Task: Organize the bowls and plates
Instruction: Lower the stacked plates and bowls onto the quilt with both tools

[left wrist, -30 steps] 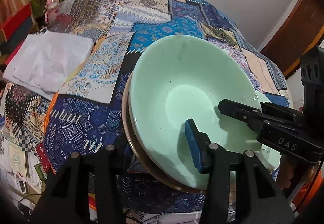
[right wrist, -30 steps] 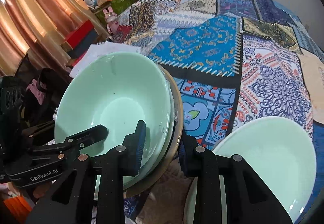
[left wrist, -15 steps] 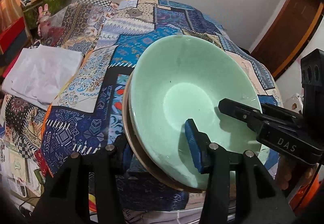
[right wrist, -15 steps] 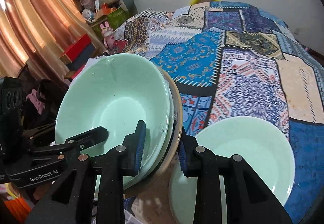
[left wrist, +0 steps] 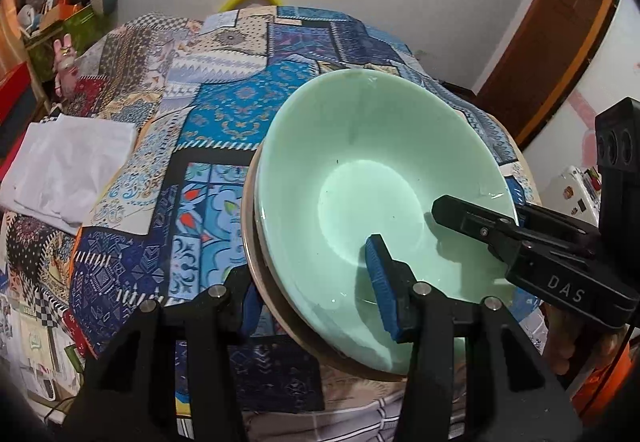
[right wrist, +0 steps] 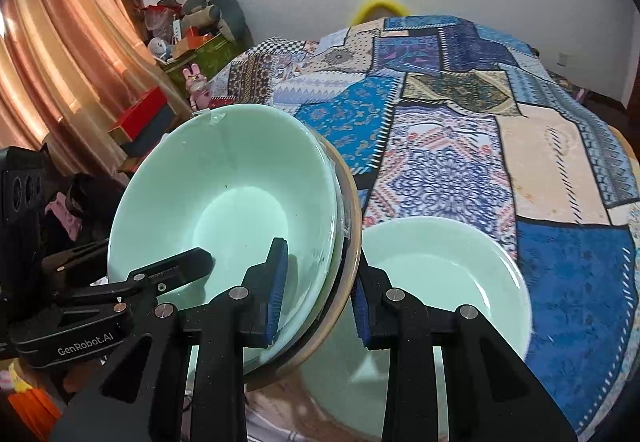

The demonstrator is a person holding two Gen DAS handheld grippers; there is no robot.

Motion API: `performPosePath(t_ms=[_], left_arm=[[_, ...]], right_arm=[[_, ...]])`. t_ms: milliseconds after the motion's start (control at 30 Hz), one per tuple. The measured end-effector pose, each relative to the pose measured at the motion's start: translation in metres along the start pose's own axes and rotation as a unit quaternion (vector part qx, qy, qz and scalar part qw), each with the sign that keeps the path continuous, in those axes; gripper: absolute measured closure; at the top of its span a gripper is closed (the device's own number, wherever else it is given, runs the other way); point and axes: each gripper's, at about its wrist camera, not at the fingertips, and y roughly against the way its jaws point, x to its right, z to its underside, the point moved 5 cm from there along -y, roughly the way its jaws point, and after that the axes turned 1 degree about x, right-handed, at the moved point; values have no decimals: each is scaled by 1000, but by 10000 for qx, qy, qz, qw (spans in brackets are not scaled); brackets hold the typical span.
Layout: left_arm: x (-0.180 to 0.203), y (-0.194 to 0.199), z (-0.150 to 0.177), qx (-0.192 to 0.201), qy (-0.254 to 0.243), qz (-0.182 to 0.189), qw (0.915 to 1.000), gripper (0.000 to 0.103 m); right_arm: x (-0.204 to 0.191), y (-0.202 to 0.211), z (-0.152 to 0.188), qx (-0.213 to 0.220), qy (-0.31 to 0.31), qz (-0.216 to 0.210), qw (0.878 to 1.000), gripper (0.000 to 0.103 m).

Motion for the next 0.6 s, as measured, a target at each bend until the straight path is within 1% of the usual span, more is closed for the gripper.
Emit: performPosePath(t_ms=[200,600], left_arm=[[20,-5,-1,-26,-129,106,9999,55],[51,-18,4,-212,-345,297,9987,55]], right_arm=[[15,14,6,62,-117,102,9999,76],[39,31,20,71,-348,297,9989,76]])
